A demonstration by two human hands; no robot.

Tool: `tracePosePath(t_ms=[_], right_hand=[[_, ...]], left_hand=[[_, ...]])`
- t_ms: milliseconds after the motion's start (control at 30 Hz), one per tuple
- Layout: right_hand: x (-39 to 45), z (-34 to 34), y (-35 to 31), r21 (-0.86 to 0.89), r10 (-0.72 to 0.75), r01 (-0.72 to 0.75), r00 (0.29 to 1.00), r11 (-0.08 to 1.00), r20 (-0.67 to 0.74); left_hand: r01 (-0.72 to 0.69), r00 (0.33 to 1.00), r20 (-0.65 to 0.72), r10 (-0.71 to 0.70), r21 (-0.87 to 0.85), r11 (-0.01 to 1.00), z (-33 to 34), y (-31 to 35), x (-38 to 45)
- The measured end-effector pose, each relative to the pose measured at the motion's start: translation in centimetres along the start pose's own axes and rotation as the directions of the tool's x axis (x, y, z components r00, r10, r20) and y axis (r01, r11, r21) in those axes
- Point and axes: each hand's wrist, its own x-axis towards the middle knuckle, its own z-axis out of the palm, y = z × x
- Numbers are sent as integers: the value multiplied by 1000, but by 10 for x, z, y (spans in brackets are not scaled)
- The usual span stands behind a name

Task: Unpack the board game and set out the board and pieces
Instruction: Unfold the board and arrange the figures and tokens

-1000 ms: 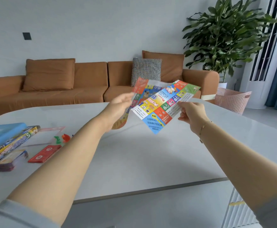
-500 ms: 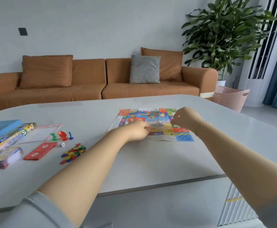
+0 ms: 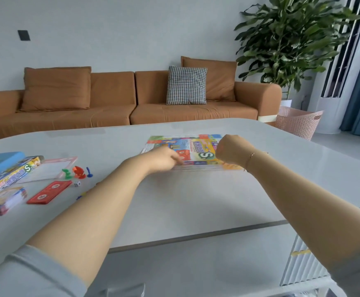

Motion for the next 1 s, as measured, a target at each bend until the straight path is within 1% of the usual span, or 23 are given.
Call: tracePosePath(t_ms=[33,67,100,133,167,200,267,333,400,433,467,500,533,567,600,633,667,700,767,833,867,933,1000], right_hand=[[0,2,-4,-27,-13,14,999,1000,41],[-2,2,-6,-33,-16,18,998,999,58],[-3,2,-6,-48,-18,22,997,999,72],[-2,3,-3,-43,-23,27,996,999,81],[-2,3,0,-46,-15,18,996,999,83],[-4,1,3,-59,13,-9,997,998,77],[-6,0,9,-109,62,-59,998,992,25],[-11,-3,12,-138,90,-98,994,986,-62],[-9,-4,11,-75,81,-88,993,993,-87],[-7,-5,8,-26,67,-69,996,997,-67],[-4,-5,5,0,43,-43,999,999,-26],[-3,-5,2,-12,16,-16,1000,1000,22],[-2,-3,-1,-55,-3,5,999,998,52],[-3,-3,-3,-104,-26,33,998,994,64],[-4,-2,-3,-132,-58,67,996,989,69],[-5,-2,-2,-140,-79,89,994,986,76],[-6,-2,0,-134,-85,95,993,986,79],[-7,-3,3,-125,-84,93,993,988,77],[-6,-4,6,-81,-64,69,996,994,55],[-8,-2,7,-14,-72,72,997,997,-8],[-8,2,6,24,-99,100,995,995,-26],[-10,12,3,84,-176,173,984,981,23],[-11,24,0,77,-220,210,964,975,147]], left_hand=[[-26,999,29,31,-164,986,0,8,-2],[-46,999,12,51,-259,965,-2,11,-3],[-62,998,-41,52,-291,955,-4,10,-2],[-62,994,-100,35,-276,959,-5,5,0],[-45,989,-150,11,-222,974,-5,-3,4],[-5,987,-161,-17,-133,991,-4,-12,6],[76,993,-98,-70,62,995,1,-27,6],[72,996,-56,-63,169,983,6,-31,5],[45,998,-54,-31,274,961,4,-20,4],[15,1000,-30,-7,285,958,3,-12,5],[-28,1000,9,26,240,970,3,-3,6],[-57,998,49,51,146,988,3,3,6],[-69,996,60,66,56,996,4,7,7],[-77,997,24,77,18,997,5,8,8],[-70,997,-33,71,36,997,7,7,7],[-36,996,-72,43,103,994,8,4,6],[15,997,-72,-2,182,983,11,0,2],[62,998,-25,-57,239,969,14,-4,-2],[130,985,72,-155,271,954,21,-10,-8],[152,976,105,-190,296,943,24,-7,-12],[146,976,110,-189,317,937,23,-2,-12],[118,979,113,-171,371,921,19,10,-8],[111,986,75,-150,380,918,17,17,-7]])
